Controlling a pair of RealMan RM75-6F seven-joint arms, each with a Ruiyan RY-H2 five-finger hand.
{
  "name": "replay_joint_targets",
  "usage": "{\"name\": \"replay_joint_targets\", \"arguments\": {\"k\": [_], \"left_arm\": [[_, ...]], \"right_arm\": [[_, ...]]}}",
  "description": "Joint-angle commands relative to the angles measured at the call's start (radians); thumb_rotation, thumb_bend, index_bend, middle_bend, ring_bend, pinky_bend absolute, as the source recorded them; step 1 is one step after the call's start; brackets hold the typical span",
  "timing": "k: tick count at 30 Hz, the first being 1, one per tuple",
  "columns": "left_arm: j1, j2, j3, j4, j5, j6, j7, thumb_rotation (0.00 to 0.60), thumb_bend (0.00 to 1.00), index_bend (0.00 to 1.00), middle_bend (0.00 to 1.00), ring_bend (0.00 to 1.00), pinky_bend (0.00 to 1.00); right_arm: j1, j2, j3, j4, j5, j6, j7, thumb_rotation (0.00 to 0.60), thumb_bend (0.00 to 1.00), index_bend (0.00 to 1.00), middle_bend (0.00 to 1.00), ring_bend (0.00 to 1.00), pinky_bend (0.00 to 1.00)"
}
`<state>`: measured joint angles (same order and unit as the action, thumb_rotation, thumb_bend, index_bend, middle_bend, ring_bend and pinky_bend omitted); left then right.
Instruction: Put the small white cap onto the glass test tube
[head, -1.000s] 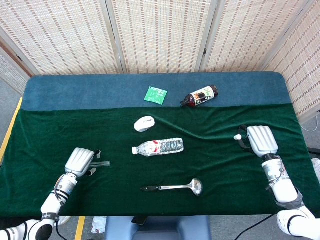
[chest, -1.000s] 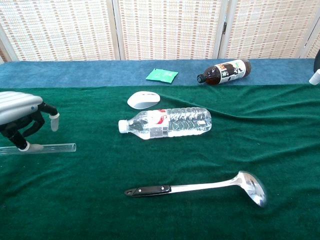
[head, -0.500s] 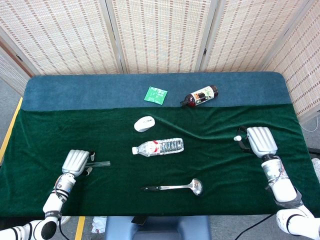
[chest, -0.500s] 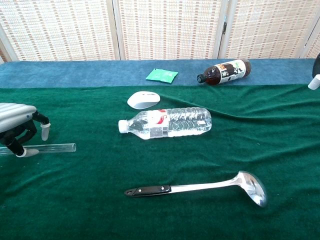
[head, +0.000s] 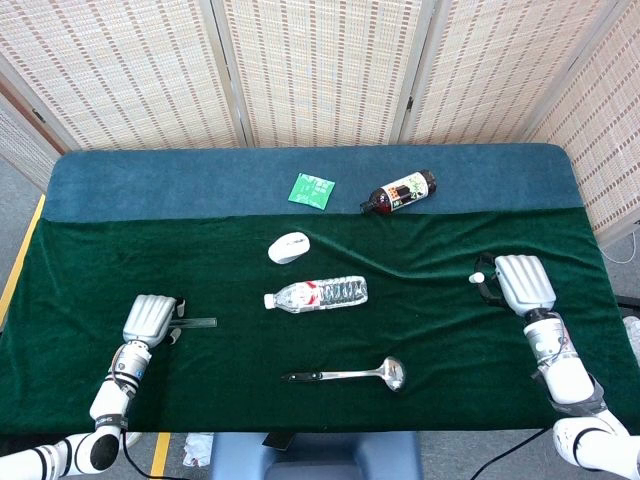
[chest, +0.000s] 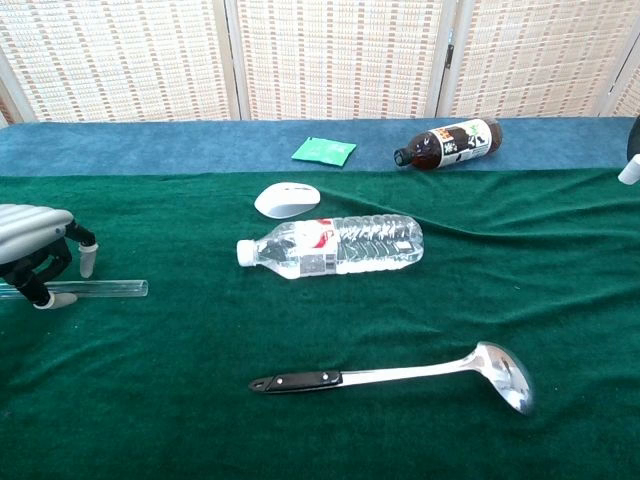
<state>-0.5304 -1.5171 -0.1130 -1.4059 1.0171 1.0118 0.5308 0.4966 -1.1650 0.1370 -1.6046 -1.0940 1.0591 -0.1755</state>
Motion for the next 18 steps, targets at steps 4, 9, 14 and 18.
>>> {"name": "replay_joint_targets", "arguments": {"k": [4,9,14,18], "left_arm": [[-0.008,0.002,0.007,-0.012,-0.030,-0.009,0.024,0.600,0.34,0.52,0.85,0.87,0.82],[-0.010,0.007,0.013,-0.021,-0.043,-0.007,0.029,0.600,0.38,0.53,0.85,0.87,0.82],[-0.009,0.009,0.016,-0.023,-0.041,0.004,0.023,0.600,0.40,0.55,0.85,0.87,0.82],[-0.003,0.013,0.012,-0.026,-0.021,0.019,-0.017,0.600,0.43,0.60,0.87,0.88,0.84]], "right_arm": [[-0.003,-0.001,0.001,0.003,0.002,-0.005,0.002,0.600,0.55,0.68,1.00,1.00,1.00],[-0.005,-0.003,0.002,0.006,0.003,-0.011,0.002,0.600,0.56,0.69,1.00,1.00,1.00],[-0.006,-0.007,0.002,0.010,0.006,-0.019,0.000,0.600,0.56,0.69,1.00,1.00,1.00],[-0.008,-0.006,0.004,0.007,0.001,-0.018,0.003,0.600,0.56,0.69,1.00,1.00,1.00]]}}
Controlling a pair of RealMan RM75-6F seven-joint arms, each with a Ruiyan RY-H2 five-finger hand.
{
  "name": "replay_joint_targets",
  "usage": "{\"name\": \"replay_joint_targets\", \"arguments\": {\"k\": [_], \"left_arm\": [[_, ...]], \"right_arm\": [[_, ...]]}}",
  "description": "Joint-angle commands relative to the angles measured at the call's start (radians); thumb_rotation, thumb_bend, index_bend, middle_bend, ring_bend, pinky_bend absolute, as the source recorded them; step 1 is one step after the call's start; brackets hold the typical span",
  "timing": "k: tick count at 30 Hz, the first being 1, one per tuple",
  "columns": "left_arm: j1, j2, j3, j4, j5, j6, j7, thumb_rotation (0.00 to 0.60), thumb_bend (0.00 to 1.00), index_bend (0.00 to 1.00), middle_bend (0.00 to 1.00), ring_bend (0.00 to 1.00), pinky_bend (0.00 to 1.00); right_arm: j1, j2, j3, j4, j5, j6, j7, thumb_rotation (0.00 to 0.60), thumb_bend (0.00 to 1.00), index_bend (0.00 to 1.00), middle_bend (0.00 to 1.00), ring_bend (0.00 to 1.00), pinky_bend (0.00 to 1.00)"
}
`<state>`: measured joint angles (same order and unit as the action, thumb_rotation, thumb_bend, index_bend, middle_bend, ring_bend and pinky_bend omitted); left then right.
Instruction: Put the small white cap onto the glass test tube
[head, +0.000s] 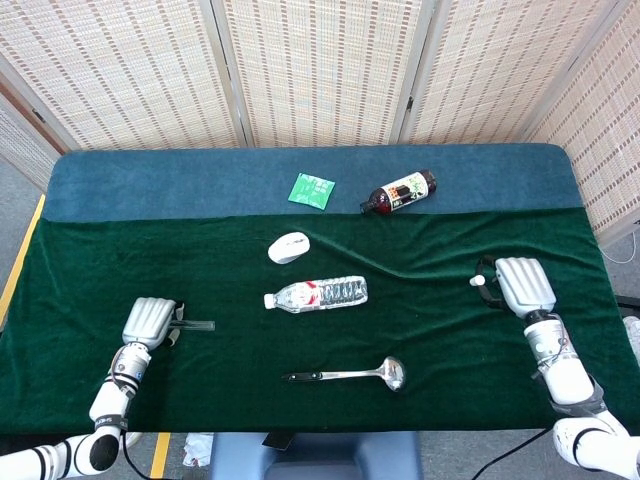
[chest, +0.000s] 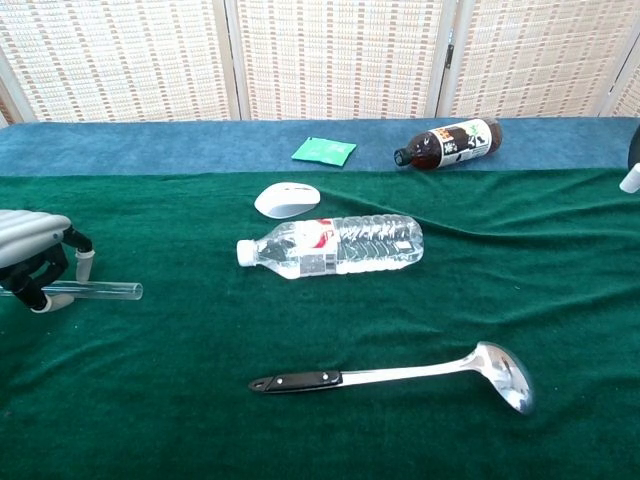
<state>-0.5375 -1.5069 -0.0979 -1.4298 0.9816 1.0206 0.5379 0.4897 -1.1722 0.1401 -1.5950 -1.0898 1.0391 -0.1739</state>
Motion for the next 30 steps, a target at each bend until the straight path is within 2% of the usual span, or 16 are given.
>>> {"name": "replay_joint_targets", "arguments": {"k": [1,10,19,30], "left_arm": [[0.008,0.004,-0.004,-0.003,0.031,0.022,-0.040,0.600,0.43,0.61,0.87,0.88,0.84],[0.035,0.057,-0.021,-0.093,0.158,0.081,-0.216,0.600,0.46,0.71,0.93,0.93,0.88],[0.024,0.132,-0.045,-0.249,0.233,0.076,-0.325,0.600,0.49,0.73,0.94,0.94,0.89],[-0.022,0.218,-0.086,-0.434,0.245,0.025,-0.382,0.600,0.50,0.74,0.95,0.95,0.90]], "right_arm": [[-0.002,0.002,0.003,-0.007,-0.008,0.006,0.003,0.600,0.56,0.69,1.00,1.00,1.00],[-0.003,0.028,0.021,-0.101,-0.107,0.048,0.054,0.600,0.57,0.70,1.00,1.00,1.00],[0.051,0.054,0.048,-0.260,-0.262,0.035,0.117,0.600,0.57,0.71,1.00,1.00,1.00],[0.168,0.019,0.100,-0.379,-0.285,-0.045,0.078,0.600,0.58,0.73,1.00,1.00,1.00]]}}
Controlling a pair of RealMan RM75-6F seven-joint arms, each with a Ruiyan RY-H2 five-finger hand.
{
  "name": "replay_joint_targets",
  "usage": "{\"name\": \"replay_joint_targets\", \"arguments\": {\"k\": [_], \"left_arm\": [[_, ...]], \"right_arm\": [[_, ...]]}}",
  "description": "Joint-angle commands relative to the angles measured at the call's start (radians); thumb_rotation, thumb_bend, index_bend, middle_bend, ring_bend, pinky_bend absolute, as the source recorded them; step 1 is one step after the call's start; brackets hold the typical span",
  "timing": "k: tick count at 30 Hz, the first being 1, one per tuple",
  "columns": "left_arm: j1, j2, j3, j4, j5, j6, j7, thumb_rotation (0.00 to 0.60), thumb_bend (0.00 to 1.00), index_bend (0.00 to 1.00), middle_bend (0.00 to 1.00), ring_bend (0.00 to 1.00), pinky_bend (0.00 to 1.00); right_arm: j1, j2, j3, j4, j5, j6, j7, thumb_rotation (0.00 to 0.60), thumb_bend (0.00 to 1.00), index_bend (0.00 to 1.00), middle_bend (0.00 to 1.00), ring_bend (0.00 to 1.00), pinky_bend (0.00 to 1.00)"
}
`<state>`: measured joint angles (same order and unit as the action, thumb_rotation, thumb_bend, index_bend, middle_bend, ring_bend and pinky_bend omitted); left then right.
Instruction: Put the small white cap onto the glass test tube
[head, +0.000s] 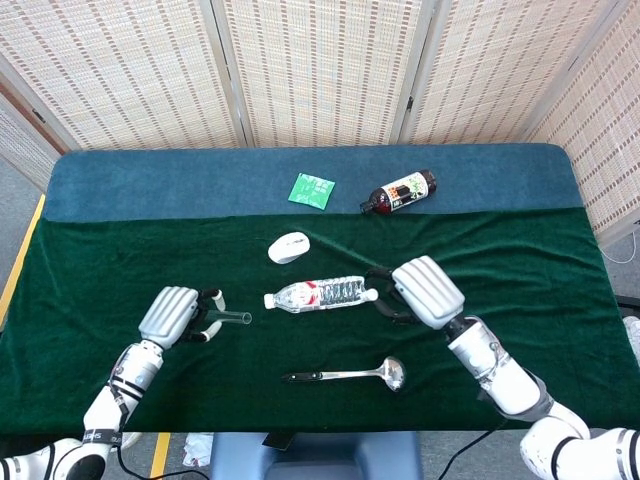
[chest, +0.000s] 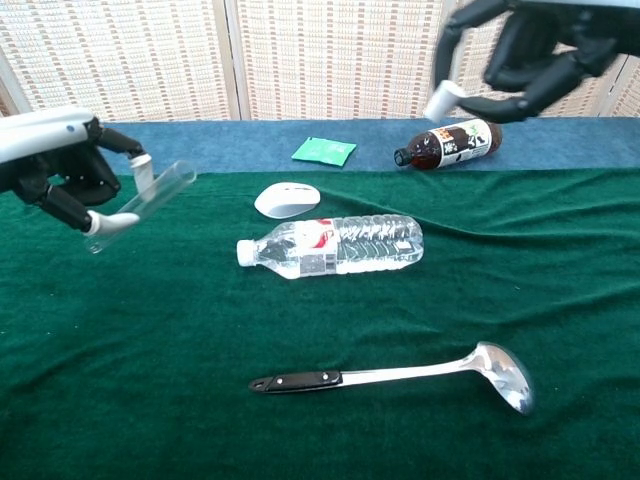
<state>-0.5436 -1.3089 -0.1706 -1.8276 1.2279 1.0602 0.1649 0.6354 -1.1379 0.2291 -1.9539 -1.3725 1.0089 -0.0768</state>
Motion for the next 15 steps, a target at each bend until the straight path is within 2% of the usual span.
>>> {"name": "replay_joint_targets", "arguments": {"k": [1,7,15], "left_arm": [[-0.022,0.024,-0.017,-0.050,-0.008,-0.022,-0.011,0.600,0.50,0.74,0.95,0.95,0.90],[-0.055,0.031,-0.033,-0.084,-0.062,-0.065,-0.020,0.600,0.51,0.74,0.95,0.95,0.90],[-0.106,0.040,-0.045,-0.109,-0.163,-0.125,-0.011,0.600,0.51,0.74,0.95,0.95,0.90]], "right_arm": [[0.034,-0.023,0.015,-0.030,-0.001,-0.020,-0.030,0.600,0.58,0.73,1.00,1.00,1.00],[0.070,-0.051,0.026,-0.065,0.004,-0.027,-0.066,0.600,0.58,0.73,1.00,1.00,1.00],[0.111,-0.093,0.023,-0.061,0.039,-0.040,-0.147,0.600,0.58,0.74,1.00,1.00,1.00]]}}
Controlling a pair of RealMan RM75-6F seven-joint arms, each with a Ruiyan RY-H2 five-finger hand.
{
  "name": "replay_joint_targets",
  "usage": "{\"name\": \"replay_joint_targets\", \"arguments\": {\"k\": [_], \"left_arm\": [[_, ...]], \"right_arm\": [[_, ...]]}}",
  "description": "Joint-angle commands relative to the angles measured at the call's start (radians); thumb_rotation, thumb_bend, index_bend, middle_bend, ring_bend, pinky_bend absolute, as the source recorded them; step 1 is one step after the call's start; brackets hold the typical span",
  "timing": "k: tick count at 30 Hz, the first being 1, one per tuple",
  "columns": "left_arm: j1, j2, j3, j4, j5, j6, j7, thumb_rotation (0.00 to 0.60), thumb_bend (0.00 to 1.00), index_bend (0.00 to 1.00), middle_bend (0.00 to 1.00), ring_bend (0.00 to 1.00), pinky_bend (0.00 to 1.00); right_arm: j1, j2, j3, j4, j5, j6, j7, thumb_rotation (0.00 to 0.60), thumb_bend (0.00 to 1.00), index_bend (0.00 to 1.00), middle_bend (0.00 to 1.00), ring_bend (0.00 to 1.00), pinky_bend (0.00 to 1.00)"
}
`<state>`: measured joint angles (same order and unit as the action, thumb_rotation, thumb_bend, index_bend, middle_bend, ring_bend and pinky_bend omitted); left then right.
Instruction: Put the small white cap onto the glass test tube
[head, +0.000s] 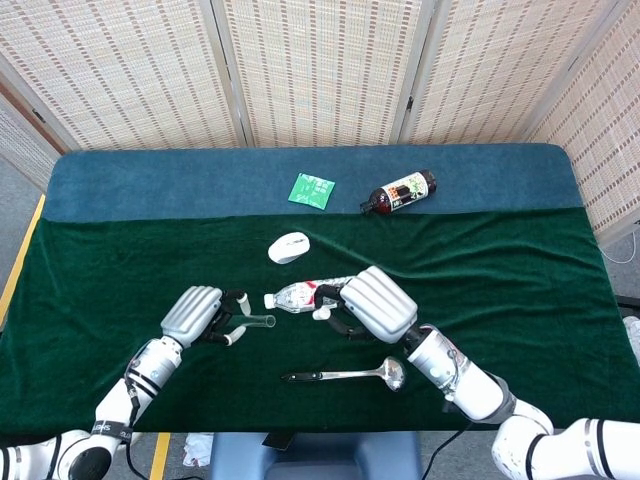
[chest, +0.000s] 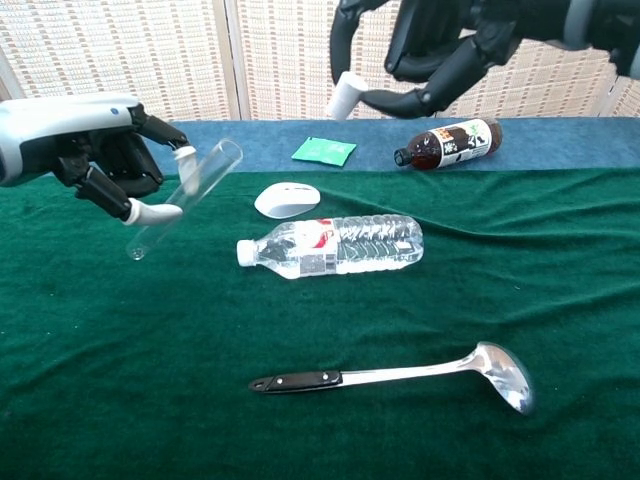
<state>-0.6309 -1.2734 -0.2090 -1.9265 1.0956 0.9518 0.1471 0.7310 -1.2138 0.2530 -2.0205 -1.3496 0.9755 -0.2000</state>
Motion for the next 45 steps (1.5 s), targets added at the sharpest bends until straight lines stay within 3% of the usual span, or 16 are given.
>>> {"name": "replay_joint_targets", "arguments": {"k": [1,17,45], "left_arm": [[-0.026,0.006,-0.008,-0.014,-0.046,-0.020,0.013,0.600,0.51,0.74,0.95,0.95,0.90],[-0.103,0.005,-0.013,-0.055,-0.202,-0.048,0.046,0.600,0.52,0.74,0.95,0.95,0.90],[-0.138,0.010,0.005,-0.036,-0.213,-0.071,-0.029,0.600,0.53,0.74,0.95,0.95,0.90]], "right_arm": [[0.023,-0.026,-0.001,0.011,0.024,-0.009,-0.036,0.600,0.58,0.74,1.00,1.00,1.00],[0.111,-0.113,0.013,0.041,0.126,-0.022,-0.149,0.600,0.58,0.74,1.00,1.00,1.00],[0.148,-0.145,-0.011,0.066,0.150,-0.012,-0.161,0.600,0.58,0.74,1.00,1.00,1.00]]}}
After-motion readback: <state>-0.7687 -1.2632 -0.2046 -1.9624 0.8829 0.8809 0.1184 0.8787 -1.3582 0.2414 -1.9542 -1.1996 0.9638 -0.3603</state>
